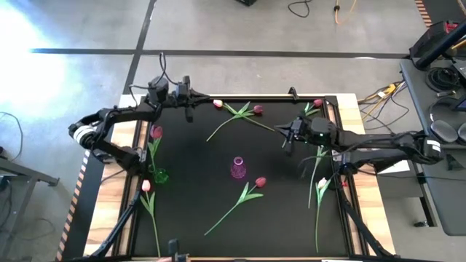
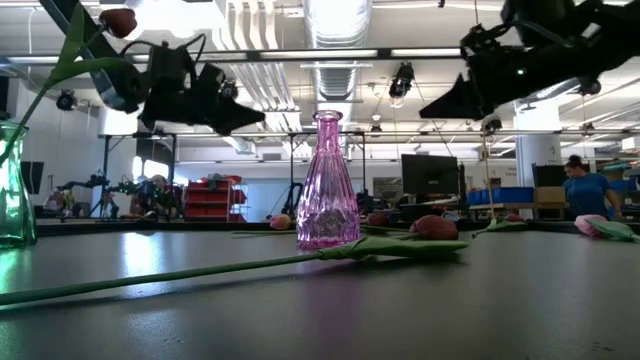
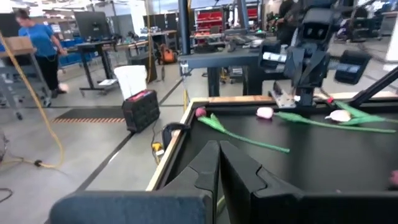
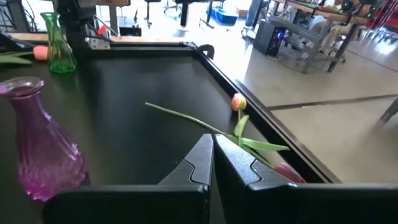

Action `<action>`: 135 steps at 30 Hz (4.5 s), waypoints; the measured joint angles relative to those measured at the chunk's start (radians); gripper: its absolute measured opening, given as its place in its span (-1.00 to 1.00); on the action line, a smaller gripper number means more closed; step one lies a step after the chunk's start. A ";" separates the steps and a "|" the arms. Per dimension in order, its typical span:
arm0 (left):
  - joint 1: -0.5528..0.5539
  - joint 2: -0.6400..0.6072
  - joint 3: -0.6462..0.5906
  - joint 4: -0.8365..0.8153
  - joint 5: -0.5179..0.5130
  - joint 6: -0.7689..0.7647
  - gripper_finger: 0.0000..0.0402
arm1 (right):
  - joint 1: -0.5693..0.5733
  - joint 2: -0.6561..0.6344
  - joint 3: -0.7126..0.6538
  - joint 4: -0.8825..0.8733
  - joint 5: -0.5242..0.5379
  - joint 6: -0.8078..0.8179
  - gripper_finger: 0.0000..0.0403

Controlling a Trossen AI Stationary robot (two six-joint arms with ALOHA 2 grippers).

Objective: Sort flowers into vase by color
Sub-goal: Put the pink tulip into the purple vase

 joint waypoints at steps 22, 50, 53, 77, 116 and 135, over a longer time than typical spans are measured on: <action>0.000 0.262 -0.035 0.375 -0.004 -0.016 -1.00 | -0.265 0.790 0.708 -0.458 -0.228 -0.109 -0.45; 0.001 0.248 -0.053 0.373 -0.002 -0.027 -1.00 | -0.310 1.172 1.088 -0.726 -0.180 -0.118 -0.90; 0.001 0.247 -0.053 0.373 -0.002 -0.027 -1.00 | -0.310 1.130 1.085 -0.732 -0.177 -0.115 -0.93; 0.001 0.247 -0.053 0.377 -0.002 -0.027 -1.00 | -0.047 0.526 0.329 0.495 -0.247 0.116 -0.95; 0.001 0.247 -0.053 0.378 -0.003 -0.020 -1.00 | 0.309 0.764 0.376 1.075 -0.068 0.183 -0.95; 0.001 0.247 -0.054 0.378 -0.003 -0.023 -1.00 | 0.314 0.857 0.327 1.164 -0.065 0.110 -0.95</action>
